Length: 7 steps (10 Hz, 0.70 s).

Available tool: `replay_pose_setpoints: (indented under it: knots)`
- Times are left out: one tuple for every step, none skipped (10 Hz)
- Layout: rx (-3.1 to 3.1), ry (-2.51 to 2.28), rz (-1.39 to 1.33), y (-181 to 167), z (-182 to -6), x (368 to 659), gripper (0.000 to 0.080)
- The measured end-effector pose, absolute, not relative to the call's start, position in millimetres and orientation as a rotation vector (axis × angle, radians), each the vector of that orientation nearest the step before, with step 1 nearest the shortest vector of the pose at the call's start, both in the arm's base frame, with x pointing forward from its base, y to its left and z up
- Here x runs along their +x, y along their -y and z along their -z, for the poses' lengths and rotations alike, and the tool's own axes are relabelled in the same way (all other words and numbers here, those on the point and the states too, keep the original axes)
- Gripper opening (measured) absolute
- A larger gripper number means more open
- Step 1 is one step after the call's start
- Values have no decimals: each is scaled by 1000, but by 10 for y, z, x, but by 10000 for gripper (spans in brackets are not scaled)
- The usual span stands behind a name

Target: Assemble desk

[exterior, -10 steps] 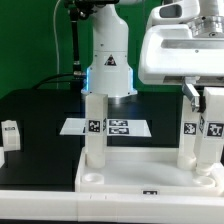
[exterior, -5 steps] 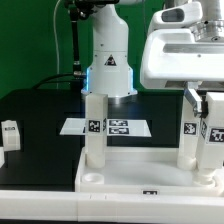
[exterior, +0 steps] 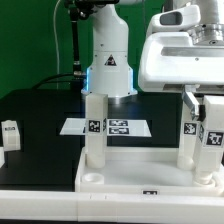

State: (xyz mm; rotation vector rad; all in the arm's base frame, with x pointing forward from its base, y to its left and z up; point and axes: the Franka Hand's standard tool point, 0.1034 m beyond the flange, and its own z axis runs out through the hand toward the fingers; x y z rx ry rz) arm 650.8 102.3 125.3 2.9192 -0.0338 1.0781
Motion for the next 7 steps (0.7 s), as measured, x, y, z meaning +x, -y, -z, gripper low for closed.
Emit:
replay_pose_setpoints:
  knots:
    - [2919,35,-1078,-1020,-1254,6513,290]
    - [2919,34,-1076,-1021,-1245,6510,290]
    - [2920,32,-1074,-1026,-1233,6505,290]
    - [2918,30,-1075,-1029,-1217,6500,290]
    - [2917,28,-1072,-1033,-1193,6490,290]
    - [2918,26,-1069,-1036,-1180,6485,290]
    - [2919,25,-1066,-1037,-1166,6479,290]
